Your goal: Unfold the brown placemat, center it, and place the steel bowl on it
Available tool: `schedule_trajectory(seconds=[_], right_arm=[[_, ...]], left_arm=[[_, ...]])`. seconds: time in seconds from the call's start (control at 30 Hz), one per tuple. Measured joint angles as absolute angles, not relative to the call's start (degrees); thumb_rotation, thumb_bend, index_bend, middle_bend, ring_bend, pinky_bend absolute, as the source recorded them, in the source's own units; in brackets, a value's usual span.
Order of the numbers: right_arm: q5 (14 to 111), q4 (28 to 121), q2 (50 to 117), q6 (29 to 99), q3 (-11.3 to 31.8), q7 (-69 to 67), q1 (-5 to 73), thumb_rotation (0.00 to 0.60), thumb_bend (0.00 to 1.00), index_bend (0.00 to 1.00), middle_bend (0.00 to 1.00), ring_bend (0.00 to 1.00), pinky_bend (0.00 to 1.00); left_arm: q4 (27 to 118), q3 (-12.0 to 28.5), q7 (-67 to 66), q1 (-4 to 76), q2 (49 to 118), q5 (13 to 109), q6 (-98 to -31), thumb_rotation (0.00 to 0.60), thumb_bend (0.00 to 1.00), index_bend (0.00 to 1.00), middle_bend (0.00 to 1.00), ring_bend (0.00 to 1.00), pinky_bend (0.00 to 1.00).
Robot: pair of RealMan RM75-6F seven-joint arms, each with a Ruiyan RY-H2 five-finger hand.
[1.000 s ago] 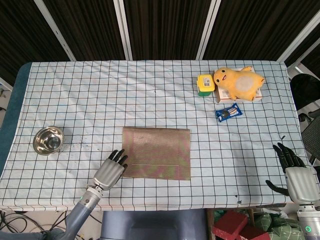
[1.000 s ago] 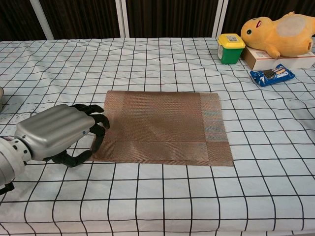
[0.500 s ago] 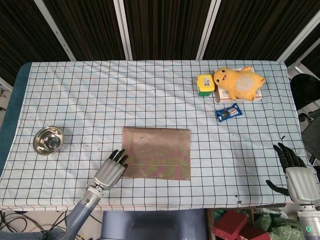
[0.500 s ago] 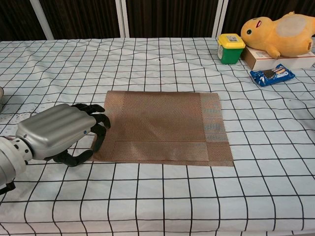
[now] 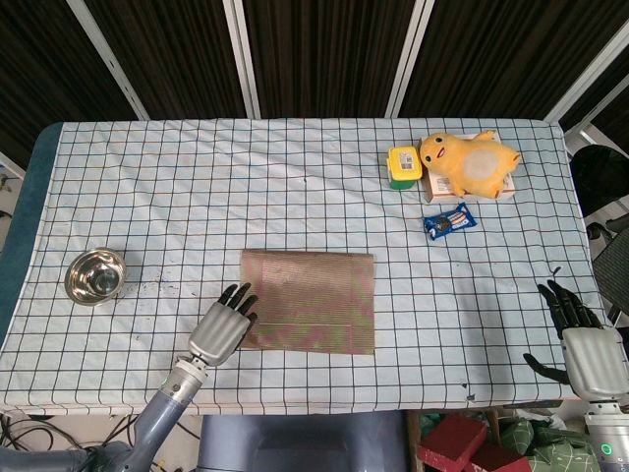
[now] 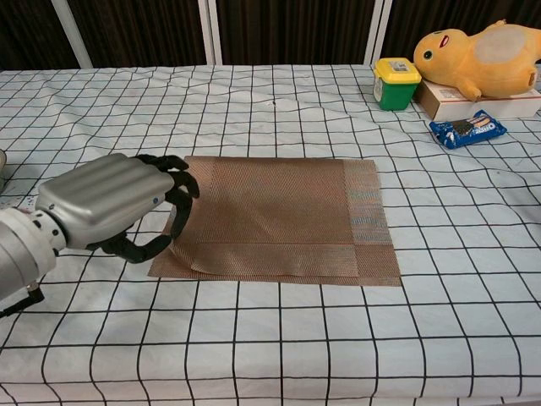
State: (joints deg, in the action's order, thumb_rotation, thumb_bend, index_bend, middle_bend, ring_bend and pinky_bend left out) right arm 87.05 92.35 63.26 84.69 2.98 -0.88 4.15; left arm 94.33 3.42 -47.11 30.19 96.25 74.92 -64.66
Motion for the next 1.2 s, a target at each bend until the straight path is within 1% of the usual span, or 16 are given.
schedule_trajectory(seconds=[0.2, 0.33, 0.6, 0.73, 0.87, 1.03, 1.2], right_arm=[[86.0, 93.0, 62.9, 83.8, 3.1, -1.2, 4.3, 0.600, 0.10, 0.04, 0.02, 0.06, 0.20], [85.7, 93.4, 62.6, 83.4, 3.2, -1.6, 4.4, 0.600, 0.10, 0.04, 0.02, 0.06, 0.20], [84.8, 94.1, 62.2, 82.6, 3.2, -2.4, 4.5, 0.600, 0.10, 0.04, 0.02, 0.06, 0.20], [84.0, 94.4, 61.9, 81.9, 3.4, -2.7, 4.6, 0.600, 0.10, 0.05, 0.02, 0.06, 0.20], [83.7, 94.6, 61.7, 81.6, 3.5, -2.6, 4.7, 0.600, 0.10, 0.05, 0.02, 0.06, 0.20], [82.9, 94.9, 61.5, 80.8, 3.5, -2.6, 4.8, 0.600, 0.10, 0.05, 0.02, 0.06, 0.20], [82.1, 95.3, 61.1, 80.2, 3.6, -2.8, 4.9, 0.600, 0.10, 0.05, 0.02, 0.06, 0.20]], left_arm=[[97.1, 9.3, -48.3, 33.1, 95.3, 72.0, -64.0, 0.600, 0.45, 0.54, 0.22, 0.06, 0.15], [98.0, 14.3, -49.0, 35.7, 95.0, 67.4, -62.9, 0.600, 0.45, 0.54, 0.22, 0.06, 0.15], [95.2, 23.8, -50.3, 42.7, 96.1, 57.1, -60.7, 0.600, 0.45, 0.55, 0.23, 0.06, 0.15], [90.7, 28.5, -50.9, 47.6, 97.6, 51.1, -59.7, 0.600, 0.45, 0.55, 0.23, 0.06, 0.15], [85.4, 31.8, -51.2, 51.8, 99.2, 46.2, -58.7, 0.600, 0.45, 0.55, 0.23, 0.06, 0.15], [77.3, 34.1, -51.6, 57.1, 101.1, 42.2, -57.4, 0.600, 0.45, 0.55, 0.23, 0.06, 0.15], [69.1, 35.1, -51.7, 61.3, 103.0, 39.6, -56.4, 0.600, 0.45, 0.55, 0.23, 0.06, 0.15]])
